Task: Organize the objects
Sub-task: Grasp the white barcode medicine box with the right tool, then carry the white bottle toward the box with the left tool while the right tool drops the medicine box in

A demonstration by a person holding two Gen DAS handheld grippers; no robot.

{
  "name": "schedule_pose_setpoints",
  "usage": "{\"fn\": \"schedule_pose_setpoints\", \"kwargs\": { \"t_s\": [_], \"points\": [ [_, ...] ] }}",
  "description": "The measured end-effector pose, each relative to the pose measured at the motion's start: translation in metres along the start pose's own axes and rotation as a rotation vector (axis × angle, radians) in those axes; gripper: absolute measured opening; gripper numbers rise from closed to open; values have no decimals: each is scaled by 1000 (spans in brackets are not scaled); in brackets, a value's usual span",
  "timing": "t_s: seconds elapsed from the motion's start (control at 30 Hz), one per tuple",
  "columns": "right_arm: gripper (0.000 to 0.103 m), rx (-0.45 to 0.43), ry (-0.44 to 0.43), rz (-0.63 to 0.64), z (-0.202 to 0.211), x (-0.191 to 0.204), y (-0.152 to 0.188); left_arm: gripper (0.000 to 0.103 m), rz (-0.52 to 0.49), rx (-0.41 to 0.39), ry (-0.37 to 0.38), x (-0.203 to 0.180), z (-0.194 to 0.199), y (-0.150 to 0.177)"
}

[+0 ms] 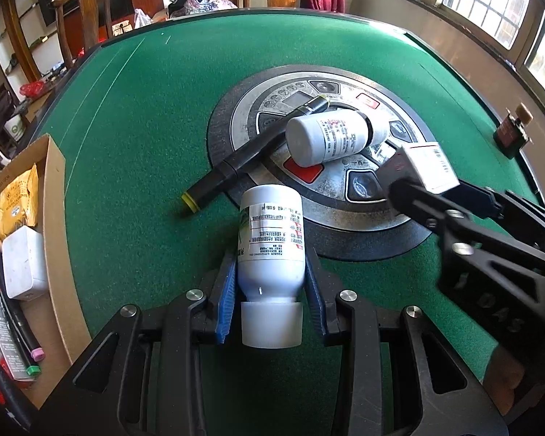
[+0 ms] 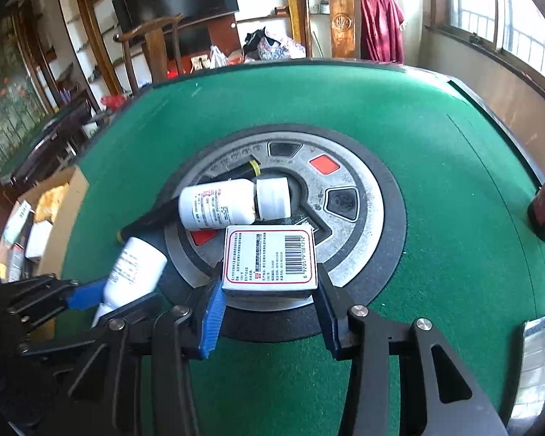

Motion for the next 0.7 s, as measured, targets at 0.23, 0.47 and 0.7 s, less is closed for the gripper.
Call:
{"fn": "schedule_pose_setpoints", "kwargs": {
  "t_s": [0.23,0.47,0.7],
  "points": [
    [45,-50,-60,-41,22,-1,-3,34,-1,-63,-30,0,12,-4],
    [45,-95,-105,-46,41,9,-7,34,22,-187,-62,4,40,-10],
    [45,-125,-126,-41,52,14,-8,34,35,-298,-117,11,63,-15]
  ]
}}
Point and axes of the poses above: each gripper's, at about its wrist camera, not at the fingertips, and z roughly against the way its jaws point, x to its left, y to its underside, the point moved 7 cm from there along -z, roughly the way its jaws point, and after that the axes turned 2 degrees about x, right-handed, at the moved point
